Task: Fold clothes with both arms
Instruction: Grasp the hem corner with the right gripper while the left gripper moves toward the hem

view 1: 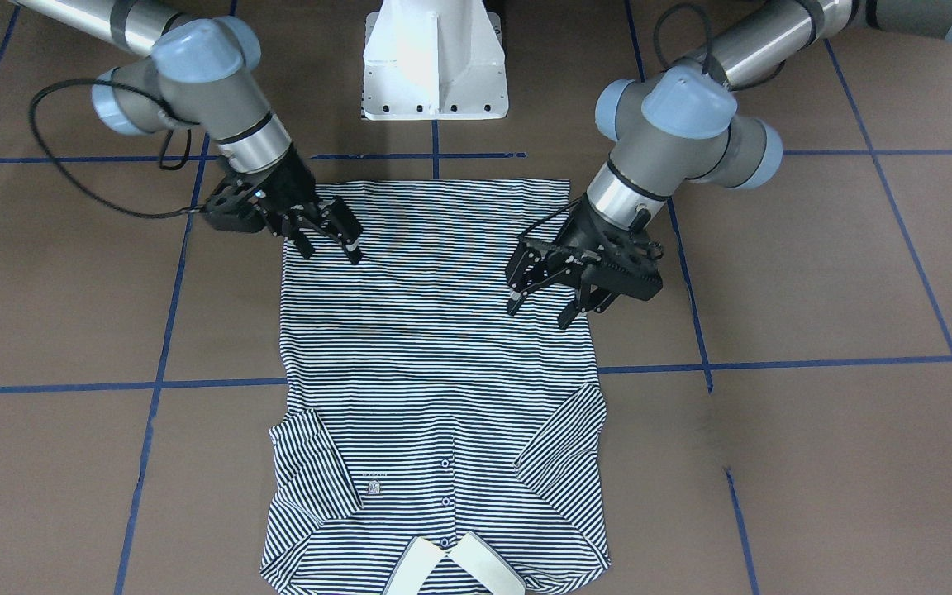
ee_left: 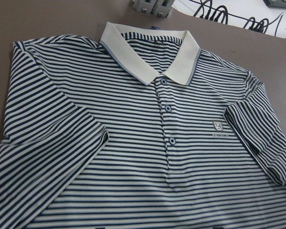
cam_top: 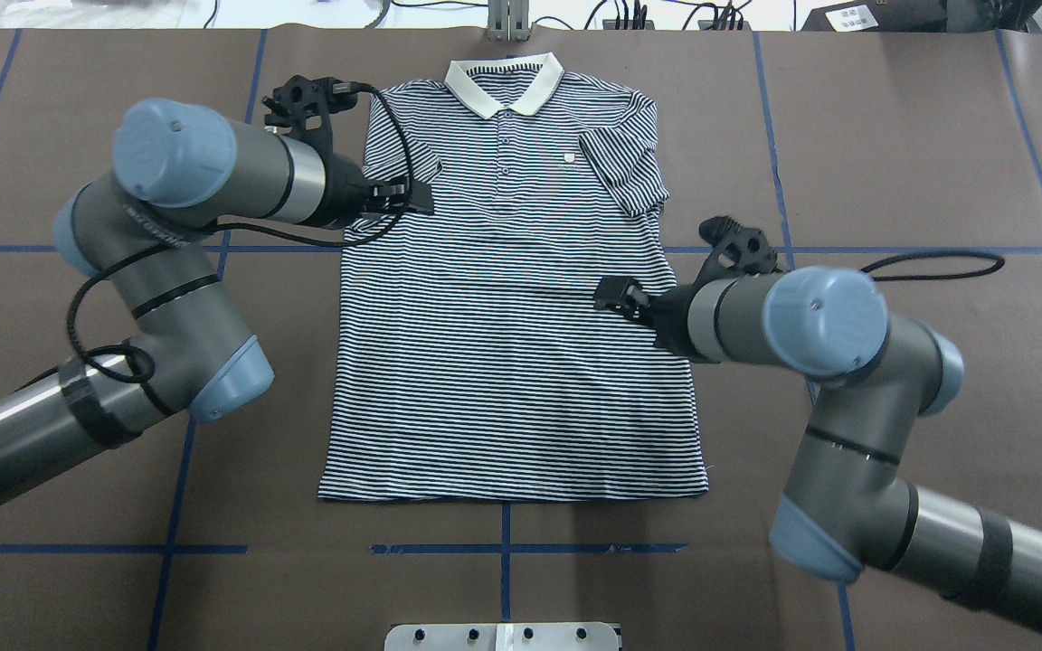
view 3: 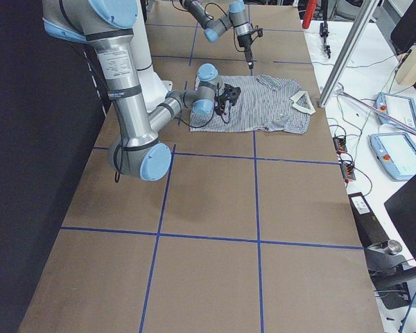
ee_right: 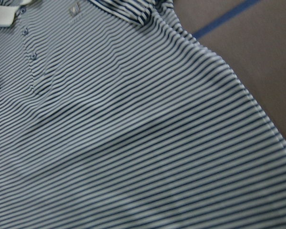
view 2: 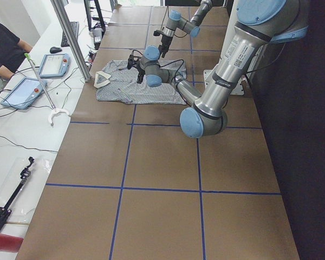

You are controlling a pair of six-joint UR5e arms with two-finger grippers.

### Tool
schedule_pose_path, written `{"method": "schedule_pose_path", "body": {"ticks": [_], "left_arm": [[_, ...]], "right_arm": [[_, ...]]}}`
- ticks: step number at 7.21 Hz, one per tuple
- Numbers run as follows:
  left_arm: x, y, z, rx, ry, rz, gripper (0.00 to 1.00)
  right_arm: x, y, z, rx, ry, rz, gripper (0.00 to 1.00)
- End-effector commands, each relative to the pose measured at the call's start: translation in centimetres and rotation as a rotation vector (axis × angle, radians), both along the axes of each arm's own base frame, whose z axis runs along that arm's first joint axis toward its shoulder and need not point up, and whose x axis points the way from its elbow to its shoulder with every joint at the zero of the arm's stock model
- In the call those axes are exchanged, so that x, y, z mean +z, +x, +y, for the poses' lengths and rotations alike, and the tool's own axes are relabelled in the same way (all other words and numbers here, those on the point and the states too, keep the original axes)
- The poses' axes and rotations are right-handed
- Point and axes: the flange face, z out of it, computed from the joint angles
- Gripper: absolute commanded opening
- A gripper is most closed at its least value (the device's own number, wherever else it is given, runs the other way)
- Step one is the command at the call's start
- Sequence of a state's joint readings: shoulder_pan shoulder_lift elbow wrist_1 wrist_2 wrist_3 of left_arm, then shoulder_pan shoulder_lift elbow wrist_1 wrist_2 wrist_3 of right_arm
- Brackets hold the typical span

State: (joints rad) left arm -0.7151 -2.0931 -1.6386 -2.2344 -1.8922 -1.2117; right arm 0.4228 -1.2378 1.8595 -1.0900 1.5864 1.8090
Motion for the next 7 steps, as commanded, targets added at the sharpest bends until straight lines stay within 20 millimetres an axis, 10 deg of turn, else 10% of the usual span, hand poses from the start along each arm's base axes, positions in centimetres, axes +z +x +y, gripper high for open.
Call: {"method": "schedule_pose_path", "body": {"ticks": [1,4,7], "left_arm": [[0.9,-2.6,2.5,0.003,-0.042,0.003,0.8],[1.7,-2.1,2.3,0.003,-0.054,-0.008,0.81],[1.7,-1.7,2.5,0.008,-0.051,-0.006,0.81]], "right_arm": [[-1.6,-1.3,9.6,0.09,-0.121,0.035,0.99],[8.3,0.7,15.3,0.159,-0.193,0.198,0.88],[9.3,0.1,16.6,0.14,-0.196,0.224,0.74]]}}
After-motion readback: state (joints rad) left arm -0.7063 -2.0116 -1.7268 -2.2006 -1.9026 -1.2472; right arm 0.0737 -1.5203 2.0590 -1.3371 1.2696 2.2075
